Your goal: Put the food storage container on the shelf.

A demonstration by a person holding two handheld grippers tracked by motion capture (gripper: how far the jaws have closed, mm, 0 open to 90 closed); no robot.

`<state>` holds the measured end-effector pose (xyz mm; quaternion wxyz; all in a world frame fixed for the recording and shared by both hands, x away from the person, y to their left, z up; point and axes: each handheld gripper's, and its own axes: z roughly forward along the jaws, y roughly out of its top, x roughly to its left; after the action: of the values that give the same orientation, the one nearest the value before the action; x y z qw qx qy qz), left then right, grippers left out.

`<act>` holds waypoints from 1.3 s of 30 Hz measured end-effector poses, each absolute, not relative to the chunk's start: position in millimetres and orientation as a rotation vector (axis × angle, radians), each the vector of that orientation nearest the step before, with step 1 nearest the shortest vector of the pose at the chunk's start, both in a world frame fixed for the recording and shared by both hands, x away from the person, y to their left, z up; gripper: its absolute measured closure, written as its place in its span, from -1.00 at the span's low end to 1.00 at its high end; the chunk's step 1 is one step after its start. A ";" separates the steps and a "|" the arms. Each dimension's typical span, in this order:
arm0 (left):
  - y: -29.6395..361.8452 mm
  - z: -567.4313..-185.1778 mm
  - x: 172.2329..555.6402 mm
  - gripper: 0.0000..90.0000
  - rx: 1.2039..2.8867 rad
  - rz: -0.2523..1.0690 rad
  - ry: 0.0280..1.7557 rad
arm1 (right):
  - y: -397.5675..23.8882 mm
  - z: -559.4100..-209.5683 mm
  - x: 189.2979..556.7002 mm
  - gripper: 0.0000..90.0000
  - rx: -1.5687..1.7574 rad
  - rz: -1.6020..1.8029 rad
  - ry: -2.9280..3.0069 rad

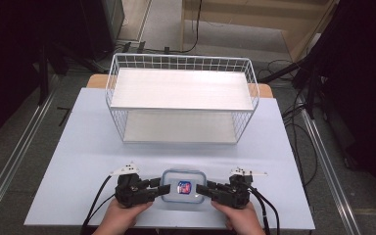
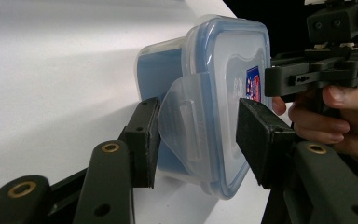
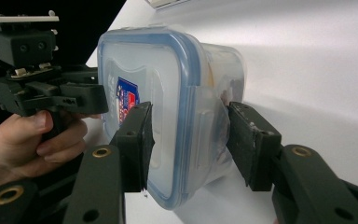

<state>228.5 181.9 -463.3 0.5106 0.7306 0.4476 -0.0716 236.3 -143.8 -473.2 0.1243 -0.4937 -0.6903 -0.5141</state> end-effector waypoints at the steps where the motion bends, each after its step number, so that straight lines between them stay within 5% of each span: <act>1: 181.7 -463.1 227.6 0.14 1.758 -0.167 1.076 | -143.6 -472.7 235.7 0.17 -1.437 -1.501 -2.018; 39: 174.5 -416.3 199.4 0.12 1.724 0.241 0.819 | -141.2 -428.1 211.1 0.16 -1.209 -1.951 -2.279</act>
<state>199.4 174.5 -416.3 0.5719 0.7351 0.3492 0.1029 211.1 -141.2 -428.1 -0.0465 -0.3735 -0.7038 -0.6026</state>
